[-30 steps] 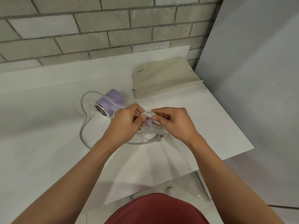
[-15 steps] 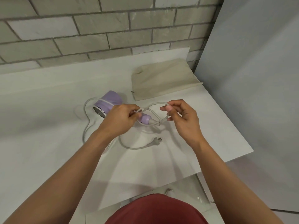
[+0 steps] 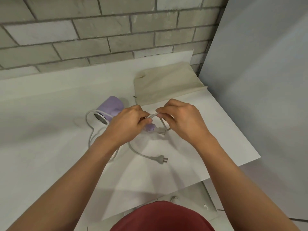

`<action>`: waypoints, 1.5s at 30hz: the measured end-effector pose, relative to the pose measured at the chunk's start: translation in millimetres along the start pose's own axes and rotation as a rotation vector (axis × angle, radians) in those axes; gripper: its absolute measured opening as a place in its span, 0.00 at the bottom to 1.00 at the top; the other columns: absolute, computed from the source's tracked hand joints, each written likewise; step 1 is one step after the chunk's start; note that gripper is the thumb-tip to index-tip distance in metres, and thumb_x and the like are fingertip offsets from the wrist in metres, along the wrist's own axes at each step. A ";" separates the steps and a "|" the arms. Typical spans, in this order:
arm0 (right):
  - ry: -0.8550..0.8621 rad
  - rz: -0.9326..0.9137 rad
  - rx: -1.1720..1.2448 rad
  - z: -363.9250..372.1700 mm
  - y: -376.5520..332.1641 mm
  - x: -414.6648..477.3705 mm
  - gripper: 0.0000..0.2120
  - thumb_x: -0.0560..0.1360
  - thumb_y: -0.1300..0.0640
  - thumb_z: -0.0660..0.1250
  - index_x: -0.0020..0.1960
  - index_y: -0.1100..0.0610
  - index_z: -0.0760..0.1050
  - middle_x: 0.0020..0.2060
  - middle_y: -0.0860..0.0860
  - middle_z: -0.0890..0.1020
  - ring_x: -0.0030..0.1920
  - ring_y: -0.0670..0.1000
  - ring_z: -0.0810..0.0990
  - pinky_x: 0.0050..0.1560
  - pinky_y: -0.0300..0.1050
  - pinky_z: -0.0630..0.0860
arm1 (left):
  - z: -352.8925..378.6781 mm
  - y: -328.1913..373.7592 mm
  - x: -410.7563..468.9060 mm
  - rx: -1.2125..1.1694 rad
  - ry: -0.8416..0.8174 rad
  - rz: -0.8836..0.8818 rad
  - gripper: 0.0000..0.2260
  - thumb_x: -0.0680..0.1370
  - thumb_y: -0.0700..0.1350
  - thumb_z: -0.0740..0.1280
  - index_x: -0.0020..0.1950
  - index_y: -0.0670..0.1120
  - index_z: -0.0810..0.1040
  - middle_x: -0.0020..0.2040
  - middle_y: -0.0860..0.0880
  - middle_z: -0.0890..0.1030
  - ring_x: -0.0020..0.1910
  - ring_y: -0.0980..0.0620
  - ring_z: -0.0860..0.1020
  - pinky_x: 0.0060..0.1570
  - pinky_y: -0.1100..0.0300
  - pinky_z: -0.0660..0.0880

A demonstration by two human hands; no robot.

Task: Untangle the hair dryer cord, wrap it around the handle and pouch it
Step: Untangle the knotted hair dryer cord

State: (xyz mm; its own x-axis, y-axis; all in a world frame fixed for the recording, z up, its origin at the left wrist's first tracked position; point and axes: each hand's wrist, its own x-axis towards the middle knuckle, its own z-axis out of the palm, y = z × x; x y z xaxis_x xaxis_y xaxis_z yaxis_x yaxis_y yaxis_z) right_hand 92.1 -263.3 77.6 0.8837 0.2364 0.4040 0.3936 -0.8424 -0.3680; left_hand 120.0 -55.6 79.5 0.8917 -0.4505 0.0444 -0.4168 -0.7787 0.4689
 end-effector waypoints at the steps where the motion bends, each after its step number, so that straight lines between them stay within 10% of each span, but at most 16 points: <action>1: 0.068 0.041 0.098 -0.4 3.9 -1.8 0.08 0.81 0.53 0.73 0.57 0.52 0.88 0.49 0.47 0.85 0.45 0.52 0.84 0.44 0.51 0.80 | -1.5 -2.1 0.0 0.018 -0.009 -0.006 0.12 0.84 0.51 0.65 0.51 0.47 0.85 0.46 0.49 0.77 0.47 0.47 0.77 0.49 0.45 0.76; 10: 0.358 0.468 0.621 -10.1 21.3 2.8 0.04 0.79 0.50 0.75 0.54 0.45 0.86 0.48 0.37 0.86 0.34 0.46 0.80 0.43 0.58 0.84 | -11.7 -5.9 -0.2 -0.029 0.015 -0.080 0.09 0.84 0.50 0.64 0.54 0.50 0.83 0.49 0.51 0.83 0.49 0.47 0.80 0.50 0.46 0.78; 17: 0.008 0.088 -0.115 -21.6 6.3 2.2 0.30 0.76 0.63 0.71 0.77 0.51 0.72 0.68 0.52 0.77 0.57 0.59 0.81 0.52 0.54 0.78 | -6.9 1.7 -0.1 0.046 0.037 -0.085 0.09 0.84 0.52 0.64 0.52 0.51 0.82 0.40 0.53 0.82 0.46 0.46 0.79 0.38 0.53 0.70; 24: -0.078 -0.132 -0.168 -13.6 -10.6 12.4 0.10 0.83 0.52 0.69 0.56 0.55 0.87 0.49 0.53 0.81 0.49 0.59 0.79 0.42 0.50 0.70 | -5.1 2.0 1.5 0.012 0.040 -0.056 0.09 0.84 0.52 0.64 0.50 0.52 0.82 0.28 0.65 0.76 0.36 0.60 0.74 0.38 0.56 0.65; 31: 0.300 -0.037 0.162 -20.7 -0.9 16.7 0.08 0.81 0.54 0.73 0.55 0.57 0.87 0.48 0.52 0.83 0.43 0.52 0.83 0.43 0.54 0.81 | -3.0 -1.0 -3.2 -0.059 0.074 -0.029 0.10 0.84 0.53 0.65 0.50 0.51 0.83 0.31 0.62 0.78 0.39 0.54 0.75 0.41 0.51 0.73; 34: 0.466 0.026 0.263 -34.0 2.5 26.9 0.07 0.81 0.56 0.73 0.54 0.58 0.87 0.47 0.50 0.83 0.42 0.47 0.83 0.46 0.40 0.80 | -0.5 -0.2 -2.4 -0.029 0.046 -0.010 0.08 0.84 0.51 0.65 0.49 0.52 0.81 0.36 0.61 0.81 0.42 0.53 0.78 0.40 0.53 0.75; 39: 0.526 0.136 0.379 -56.7 13.2 30.2 0.06 0.82 0.53 0.72 0.53 0.55 0.85 0.46 0.44 0.82 0.39 0.46 0.85 0.44 0.38 0.80 | 12.6 0.9 -4.9 -0.561 0.041 -0.061 0.07 0.85 0.47 0.65 0.52 0.47 0.81 0.47 0.49 0.86 0.47 0.61 0.86 0.42 0.71 0.76; 45: 0.494 0.254 0.366 -59.1 19.7 22.4 0.02 0.81 0.52 0.71 0.51 0.48 0.83 0.45 0.41 0.82 0.37 0.45 0.86 0.42 0.38 0.79 | 20.5 1.0 -2.6 -0.728 -0.016 -0.109 0.07 0.86 0.46 0.62 0.54 0.44 0.77 0.51 0.47 0.86 0.52 0.50 0.86 0.61 0.49 0.79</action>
State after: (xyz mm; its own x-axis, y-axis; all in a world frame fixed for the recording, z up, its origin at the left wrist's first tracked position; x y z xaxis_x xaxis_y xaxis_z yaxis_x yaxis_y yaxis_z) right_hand 104.7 -303.3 128.9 0.7745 -0.2707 0.5717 0.3261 -0.6035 -0.7277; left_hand 113.6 -64.1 61.8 0.9164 -0.3977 -0.0458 -0.0985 -0.3349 0.9371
